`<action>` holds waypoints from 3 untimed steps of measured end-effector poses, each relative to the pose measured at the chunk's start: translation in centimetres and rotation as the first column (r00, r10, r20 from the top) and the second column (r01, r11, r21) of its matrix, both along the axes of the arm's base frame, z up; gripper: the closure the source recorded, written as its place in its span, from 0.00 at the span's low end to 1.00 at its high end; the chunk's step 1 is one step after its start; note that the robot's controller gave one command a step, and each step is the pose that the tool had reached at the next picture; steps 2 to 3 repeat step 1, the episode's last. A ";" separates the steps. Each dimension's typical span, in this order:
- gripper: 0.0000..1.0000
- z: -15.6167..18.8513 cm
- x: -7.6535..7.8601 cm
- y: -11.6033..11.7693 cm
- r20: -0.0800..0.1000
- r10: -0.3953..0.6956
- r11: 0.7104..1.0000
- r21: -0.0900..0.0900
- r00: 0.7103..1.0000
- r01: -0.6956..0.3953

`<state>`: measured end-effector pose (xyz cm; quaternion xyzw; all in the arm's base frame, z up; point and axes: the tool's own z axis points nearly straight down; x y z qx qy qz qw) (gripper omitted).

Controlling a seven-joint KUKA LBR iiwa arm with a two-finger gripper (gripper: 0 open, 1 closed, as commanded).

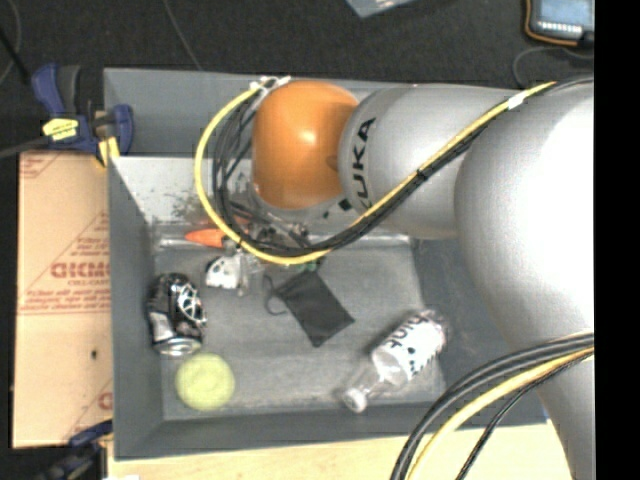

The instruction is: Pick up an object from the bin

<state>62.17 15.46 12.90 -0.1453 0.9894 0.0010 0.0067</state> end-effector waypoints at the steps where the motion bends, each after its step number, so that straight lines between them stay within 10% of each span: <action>1: 1.00 0.8 -0.1 0.0 -0.003 -0.001 1.000 -0.001 1.000 0.001; 3: 1.00 0.8 -0.1 0.0 -0.003 -0.001 1.000 -0.001 1.000 0.001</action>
Offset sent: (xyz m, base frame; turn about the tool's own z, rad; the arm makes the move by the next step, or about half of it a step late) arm 0.0000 0.0000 0.0614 0.0000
